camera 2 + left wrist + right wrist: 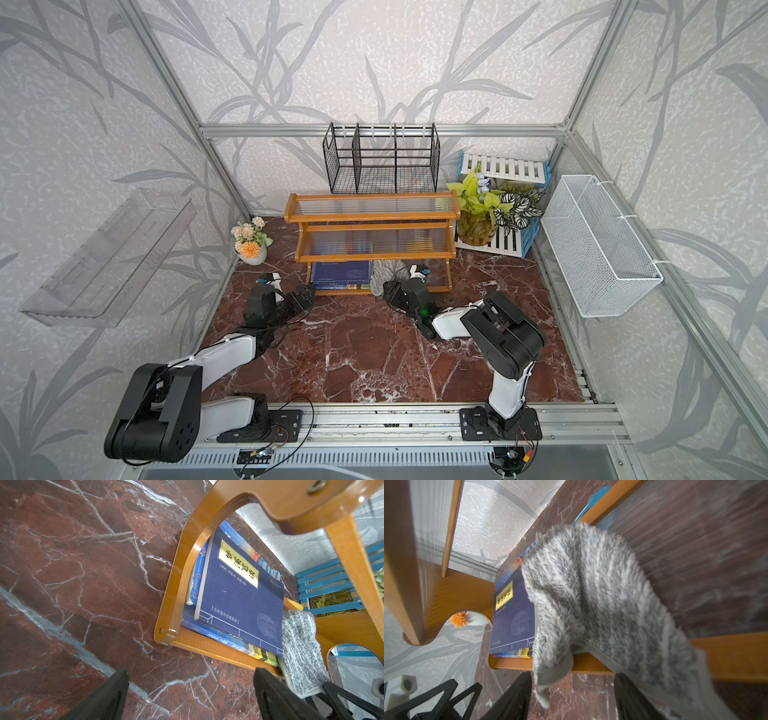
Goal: Wipe the bookshelf clean with a cloth
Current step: Wipe the dust from the shelf.
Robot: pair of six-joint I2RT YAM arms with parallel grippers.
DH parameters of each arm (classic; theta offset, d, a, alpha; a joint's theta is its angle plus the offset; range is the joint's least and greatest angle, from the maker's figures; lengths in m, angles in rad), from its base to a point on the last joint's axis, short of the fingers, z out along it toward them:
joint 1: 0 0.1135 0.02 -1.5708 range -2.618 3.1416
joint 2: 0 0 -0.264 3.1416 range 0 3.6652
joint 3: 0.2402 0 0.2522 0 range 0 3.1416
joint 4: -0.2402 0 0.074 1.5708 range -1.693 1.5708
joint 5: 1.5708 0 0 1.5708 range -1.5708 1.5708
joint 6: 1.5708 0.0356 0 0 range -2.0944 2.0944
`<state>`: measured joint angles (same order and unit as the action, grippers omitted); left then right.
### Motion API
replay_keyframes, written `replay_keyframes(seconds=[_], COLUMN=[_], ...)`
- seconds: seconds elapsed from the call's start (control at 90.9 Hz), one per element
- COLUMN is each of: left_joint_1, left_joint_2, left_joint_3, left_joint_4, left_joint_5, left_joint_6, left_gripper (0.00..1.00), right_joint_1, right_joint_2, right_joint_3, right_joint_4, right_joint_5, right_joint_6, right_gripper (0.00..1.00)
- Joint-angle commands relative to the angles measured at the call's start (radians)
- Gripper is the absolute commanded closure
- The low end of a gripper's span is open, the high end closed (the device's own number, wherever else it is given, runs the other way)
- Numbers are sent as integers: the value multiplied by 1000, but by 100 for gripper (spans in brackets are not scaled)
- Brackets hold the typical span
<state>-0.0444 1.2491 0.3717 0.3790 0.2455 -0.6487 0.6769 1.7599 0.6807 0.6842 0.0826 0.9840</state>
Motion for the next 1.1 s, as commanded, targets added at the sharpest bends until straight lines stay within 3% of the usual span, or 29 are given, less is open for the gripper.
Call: replay_keyframes(seconds=[0.0, 0.231, 0.418, 0.726, 0.913, 1.089], left_joint_1=[4, 3, 3, 3, 3, 3], left_joint_2=[-21, -25, -30, -25, -34, -30], left_joint_3=[26, 21, 20, 16, 16, 16], left_joint_4=[10, 18, 17, 29, 24, 25], left_joint_5=[11, 21, 29, 44, 38, 38], left_joint_6=[-2, -6, -4, -5, -5, -5], left_gripper=[2, 3, 3, 2, 2, 2], right_joint_1=[26, 43, 43, 44, 48, 52], right_joint_2=[-114, -183, -65, 121, 168, 209], right_joint_3=[-36, -35, 39, 182, 184, 214], right_joint_4=[-69, -61, 5, -40, -54, -61], right_joint_5=[65, 129, 136, 128, 119, 103], right_joint_6=[-93, -286, -348, -349, -304, -284], right_gripper=[31, 24, 20, 20, 38, 69])
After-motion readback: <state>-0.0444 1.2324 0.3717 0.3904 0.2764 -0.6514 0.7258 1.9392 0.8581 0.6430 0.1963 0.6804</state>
